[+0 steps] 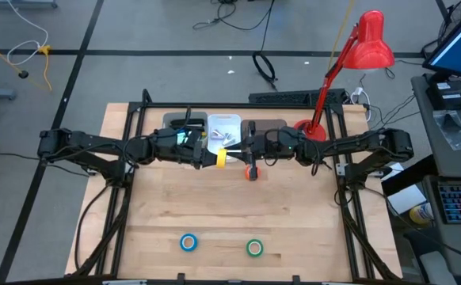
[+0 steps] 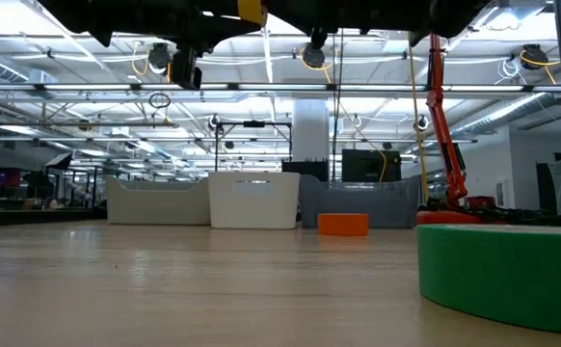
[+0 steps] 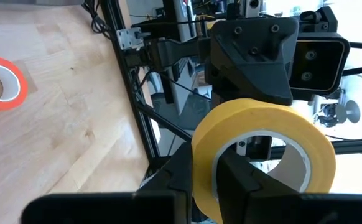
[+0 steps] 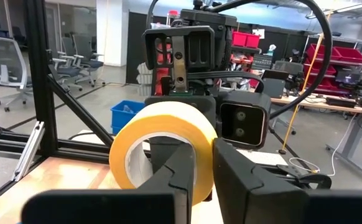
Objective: Pick and place Stapler, Stapler remover, tape
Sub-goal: Put the yellow tape into the black bin
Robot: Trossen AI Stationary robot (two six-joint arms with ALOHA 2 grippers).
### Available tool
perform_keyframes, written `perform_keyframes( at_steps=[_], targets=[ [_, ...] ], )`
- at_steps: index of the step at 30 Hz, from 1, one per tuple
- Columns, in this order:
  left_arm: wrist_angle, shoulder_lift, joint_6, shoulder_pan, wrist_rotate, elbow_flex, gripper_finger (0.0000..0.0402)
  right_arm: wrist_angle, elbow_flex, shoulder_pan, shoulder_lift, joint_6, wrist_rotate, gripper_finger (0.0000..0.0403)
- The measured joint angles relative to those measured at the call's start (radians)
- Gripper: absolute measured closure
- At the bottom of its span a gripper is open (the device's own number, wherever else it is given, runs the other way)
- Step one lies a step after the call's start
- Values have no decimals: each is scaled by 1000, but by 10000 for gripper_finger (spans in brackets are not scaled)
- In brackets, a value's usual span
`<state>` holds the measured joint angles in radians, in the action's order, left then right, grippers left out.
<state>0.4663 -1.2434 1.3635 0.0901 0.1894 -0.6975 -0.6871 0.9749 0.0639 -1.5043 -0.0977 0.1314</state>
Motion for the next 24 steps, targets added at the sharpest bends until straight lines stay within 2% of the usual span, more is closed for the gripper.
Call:
perform_keyframes(
  at_steps=[2,10,14,20,24],
  targets=[
    [-1,0,-29,0,-1,0,342,6,0,0,0,4,-2,370],
    [-55,0,-101,10,-7,0,222,54,0,-2,0,38,3,375],
    [-63,0,-168,43,61,0,178,74,0,-6,1,38,1,375],
    [-114,0,-223,122,201,0,153,144,0,-7,20,36,-15,375],
    [-211,1,-261,161,231,-2,152,245,0,-8,62,13,-49,375]
  ],
)
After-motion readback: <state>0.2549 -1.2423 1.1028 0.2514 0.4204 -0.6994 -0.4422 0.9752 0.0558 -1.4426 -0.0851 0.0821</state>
